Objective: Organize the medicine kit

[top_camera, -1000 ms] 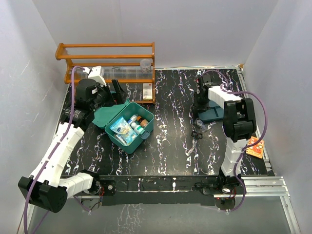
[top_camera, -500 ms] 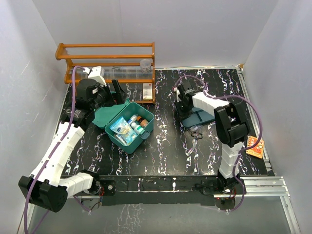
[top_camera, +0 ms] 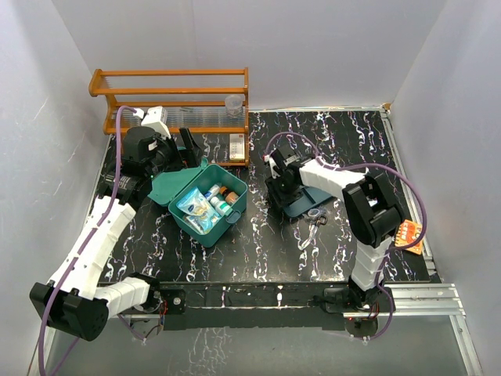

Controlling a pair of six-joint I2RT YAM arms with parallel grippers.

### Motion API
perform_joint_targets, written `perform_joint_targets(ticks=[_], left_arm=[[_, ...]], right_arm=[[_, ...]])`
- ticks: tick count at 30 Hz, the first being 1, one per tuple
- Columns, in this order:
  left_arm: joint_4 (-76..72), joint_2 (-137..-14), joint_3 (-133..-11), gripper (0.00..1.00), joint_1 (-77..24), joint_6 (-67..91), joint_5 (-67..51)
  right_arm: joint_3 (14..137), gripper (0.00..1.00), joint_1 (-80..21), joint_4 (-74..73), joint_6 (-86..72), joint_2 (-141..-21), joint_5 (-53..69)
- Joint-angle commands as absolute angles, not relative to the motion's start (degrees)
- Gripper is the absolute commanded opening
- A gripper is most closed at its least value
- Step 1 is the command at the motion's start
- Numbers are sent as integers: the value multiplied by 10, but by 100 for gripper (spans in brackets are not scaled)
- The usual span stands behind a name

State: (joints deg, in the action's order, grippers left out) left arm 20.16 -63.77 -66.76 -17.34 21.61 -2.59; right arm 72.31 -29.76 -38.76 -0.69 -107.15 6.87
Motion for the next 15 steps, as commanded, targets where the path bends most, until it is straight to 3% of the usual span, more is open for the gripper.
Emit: perform_joint_targets(ticks=[1, 6, 12, 15], left_arm=[[200, -625, -680, 99, -172, 212, -24], [198, -622, -677, 99, -173, 213, -28], [188, -621, -668, 99, -174, 214, -55], [181, -622, -666, 99, -181, 203, -77]], right_arm=[[737, 49, -293, -372, -88, -983, -20], [683, 54, -292, -338, -255, -862, -103], [602, 34, -276, -378, -469, -777, -192], [572, 31, -256, -401, -527, -763, -210]])
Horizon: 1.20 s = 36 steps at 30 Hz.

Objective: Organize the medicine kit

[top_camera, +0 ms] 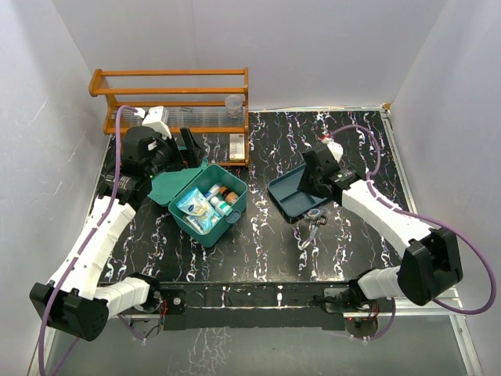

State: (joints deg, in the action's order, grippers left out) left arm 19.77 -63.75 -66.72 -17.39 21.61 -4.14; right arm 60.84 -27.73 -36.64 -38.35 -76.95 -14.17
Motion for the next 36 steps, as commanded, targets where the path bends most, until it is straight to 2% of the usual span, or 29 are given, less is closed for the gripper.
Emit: perform_joint_targets(ticks=[1, 6, 16, 26, 36], left_arm=[[178, -622, -666, 99, -185, 197, -88], [171, -627, -665, 98, -205, 177, -125], [171, -628, -666, 98, -211, 174, -106], [170, -630, -666, 98, -213, 179, -102], [173, -634, -670, 98, -213, 179, -95]], right_arm=[[564, 32, -249, -404, -536, -762, -207], [539, 35, -226, -406, -544, -779, -183], [507, 36, -204, -384, -551, -798, -186], [504, 32, -192, -345, -534, -850, -150], [483, 13, -192, -325, -513, -874, -143]])
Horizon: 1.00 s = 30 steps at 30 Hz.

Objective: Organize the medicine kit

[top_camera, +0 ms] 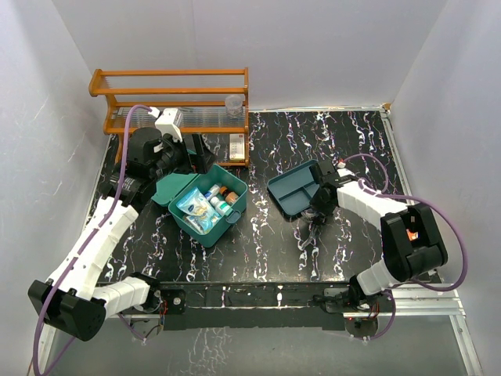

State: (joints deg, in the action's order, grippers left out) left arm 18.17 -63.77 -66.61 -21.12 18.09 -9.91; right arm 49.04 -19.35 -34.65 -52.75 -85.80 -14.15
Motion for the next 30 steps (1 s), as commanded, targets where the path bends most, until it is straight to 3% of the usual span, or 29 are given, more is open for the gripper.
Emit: perform_joint_targets(ticks=[1, 4, 17, 30], left_arm=[[173, -635, -670, 98, -213, 179, -95], [173, -636, -673, 98, -213, 179, -93], [180, -642, -683, 98, -213, 173, -80], [185, -636, -688, 98, -213, 171, -72]], right_arm=[[485, 9, -191, -325, -508, -876, -144], [493, 0, -191, -338, -498, -872, -153], [564, 0, -190, -396, -473, -762, -224], [654, 0, -148, -281, -322, -916, -222]])
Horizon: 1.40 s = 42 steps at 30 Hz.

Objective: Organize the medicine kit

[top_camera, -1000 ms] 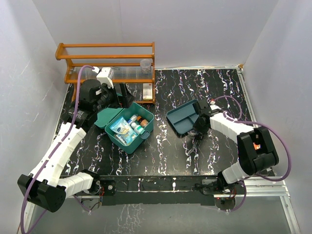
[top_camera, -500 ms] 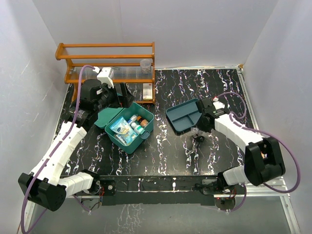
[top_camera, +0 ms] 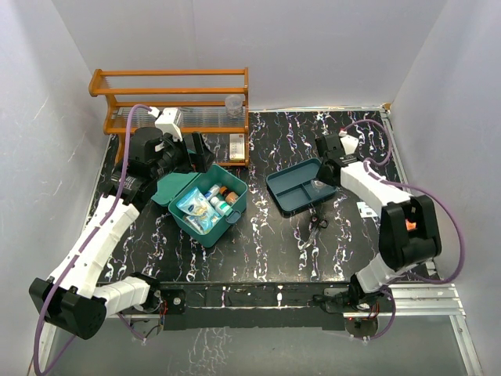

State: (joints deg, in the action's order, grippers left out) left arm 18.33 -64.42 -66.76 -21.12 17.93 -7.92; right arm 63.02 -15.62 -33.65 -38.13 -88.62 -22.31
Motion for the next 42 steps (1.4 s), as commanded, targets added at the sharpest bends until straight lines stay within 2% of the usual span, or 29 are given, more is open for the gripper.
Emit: perform_joint_targets(ticks=[1, 12, 15, 19, 27, 31, 42], left_arm=[[186, -636, -689, 98, -213, 171, -71], [192, -642, -698, 98, -213, 170, -65], [195, -642, -698, 98, -213, 170, -60], [196, -640, -697, 98, -213, 170, -57], [194, -641, -697, 98, -213, 169, -54], [195, -643, -699, 98, -214, 168, -54], [200, -635, -696, 98, -213, 168, -51]], right_arm=[[653, 0, -145, -274, -312, -926, -217], [665, 0, -132, -235, -302, -994, -144], [667, 17, -131, -253, -321, -985, -159], [682, 30, -131, -285, -331, -969, -180], [725, 39, -137, -314, -369, -980, -127], [750, 39, -148, -320, -397, -1019, -115], [780, 25, -161, -345, -448, -1089, -119]])
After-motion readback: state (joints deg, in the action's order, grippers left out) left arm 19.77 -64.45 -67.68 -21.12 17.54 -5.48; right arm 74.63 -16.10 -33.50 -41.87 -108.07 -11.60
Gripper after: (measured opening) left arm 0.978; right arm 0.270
